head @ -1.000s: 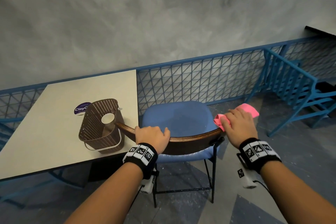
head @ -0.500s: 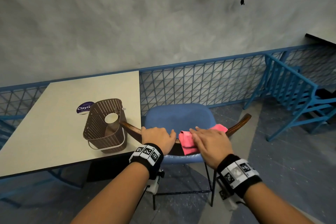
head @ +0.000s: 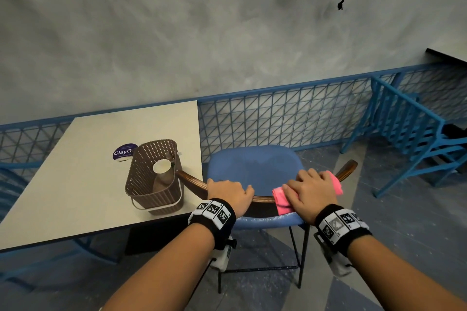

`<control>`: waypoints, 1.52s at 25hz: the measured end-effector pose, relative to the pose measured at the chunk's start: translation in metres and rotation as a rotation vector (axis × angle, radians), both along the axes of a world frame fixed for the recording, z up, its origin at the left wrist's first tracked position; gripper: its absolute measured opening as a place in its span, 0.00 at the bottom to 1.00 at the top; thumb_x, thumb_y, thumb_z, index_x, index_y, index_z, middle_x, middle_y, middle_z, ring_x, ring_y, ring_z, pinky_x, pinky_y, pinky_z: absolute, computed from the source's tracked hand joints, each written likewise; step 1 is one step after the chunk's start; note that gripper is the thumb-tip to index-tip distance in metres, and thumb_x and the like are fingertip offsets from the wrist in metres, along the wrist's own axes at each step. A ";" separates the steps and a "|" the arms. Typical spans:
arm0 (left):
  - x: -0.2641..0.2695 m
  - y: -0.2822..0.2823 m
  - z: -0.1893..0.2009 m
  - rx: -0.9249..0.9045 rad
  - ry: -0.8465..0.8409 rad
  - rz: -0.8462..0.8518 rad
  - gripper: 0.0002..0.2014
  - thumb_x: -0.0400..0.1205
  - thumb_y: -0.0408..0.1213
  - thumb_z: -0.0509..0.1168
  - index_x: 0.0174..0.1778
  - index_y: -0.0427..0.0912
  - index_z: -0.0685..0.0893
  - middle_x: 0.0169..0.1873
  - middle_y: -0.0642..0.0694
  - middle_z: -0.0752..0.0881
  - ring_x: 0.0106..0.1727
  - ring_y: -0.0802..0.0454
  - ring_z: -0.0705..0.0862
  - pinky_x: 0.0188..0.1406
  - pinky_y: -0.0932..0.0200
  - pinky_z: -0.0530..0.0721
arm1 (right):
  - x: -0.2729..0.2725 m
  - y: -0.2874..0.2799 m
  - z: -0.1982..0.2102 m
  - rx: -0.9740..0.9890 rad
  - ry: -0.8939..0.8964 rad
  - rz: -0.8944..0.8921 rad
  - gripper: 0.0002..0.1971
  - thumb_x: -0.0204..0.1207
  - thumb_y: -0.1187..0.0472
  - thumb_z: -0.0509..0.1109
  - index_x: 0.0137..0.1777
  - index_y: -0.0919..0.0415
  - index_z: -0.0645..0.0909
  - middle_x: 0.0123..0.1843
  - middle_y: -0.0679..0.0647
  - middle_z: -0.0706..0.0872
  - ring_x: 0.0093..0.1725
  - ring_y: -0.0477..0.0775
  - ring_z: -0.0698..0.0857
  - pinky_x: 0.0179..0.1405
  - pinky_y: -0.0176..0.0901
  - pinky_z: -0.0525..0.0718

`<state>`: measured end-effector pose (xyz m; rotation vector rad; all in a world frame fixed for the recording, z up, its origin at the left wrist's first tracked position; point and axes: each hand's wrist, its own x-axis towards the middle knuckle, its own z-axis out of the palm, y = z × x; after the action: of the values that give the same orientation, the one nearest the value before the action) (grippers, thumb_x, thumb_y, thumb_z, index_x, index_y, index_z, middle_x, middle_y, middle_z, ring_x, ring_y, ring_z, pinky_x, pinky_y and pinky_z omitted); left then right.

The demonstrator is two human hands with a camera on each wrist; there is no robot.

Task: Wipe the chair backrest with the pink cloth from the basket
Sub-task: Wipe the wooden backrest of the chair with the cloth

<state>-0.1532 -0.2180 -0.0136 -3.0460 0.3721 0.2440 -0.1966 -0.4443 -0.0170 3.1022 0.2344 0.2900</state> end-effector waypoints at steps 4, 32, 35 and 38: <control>0.008 0.020 0.004 -0.110 0.066 -0.176 0.23 0.86 0.51 0.42 0.46 0.48 0.83 0.51 0.44 0.89 0.57 0.42 0.84 0.55 0.43 0.65 | -0.008 0.035 -0.003 0.103 0.023 0.078 0.24 0.81 0.35 0.51 0.49 0.45 0.85 0.48 0.45 0.87 0.50 0.54 0.84 0.56 0.56 0.74; 0.045 0.159 -0.030 -0.825 0.000 0.415 0.33 0.82 0.70 0.48 0.59 0.46 0.82 0.56 0.41 0.87 0.60 0.41 0.86 0.63 0.46 0.82 | 0.048 0.206 0.015 0.241 0.271 0.272 0.23 0.85 0.36 0.46 0.79 0.30 0.58 0.55 0.56 0.82 0.54 0.65 0.83 0.51 0.61 0.84; 0.042 0.137 -0.021 -0.588 -0.055 0.309 0.30 0.83 0.65 0.51 0.72 0.49 0.78 0.73 0.44 0.78 0.75 0.42 0.75 0.74 0.42 0.73 | 0.027 0.164 0.012 0.194 0.219 0.242 0.24 0.85 0.34 0.44 0.80 0.32 0.59 0.56 0.54 0.83 0.56 0.63 0.82 0.51 0.58 0.81; 0.037 0.103 -0.006 -0.281 -0.116 0.119 0.31 0.80 0.68 0.46 0.62 0.55 0.85 0.71 0.51 0.82 0.76 0.46 0.72 0.81 0.37 0.59 | 0.008 0.111 0.006 0.138 0.156 0.185 0.22 0.83 0.33 0.45 0.67 0.37 0.73 0.47 0.49 0.84 0.49 0.61 0.83 0.44 0.55 0.79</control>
<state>-0.1161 -0.1145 -0.0194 -3.3429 0.2361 0.0203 -0.1888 -0.3336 -0.0108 3.2467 0.5286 0.0680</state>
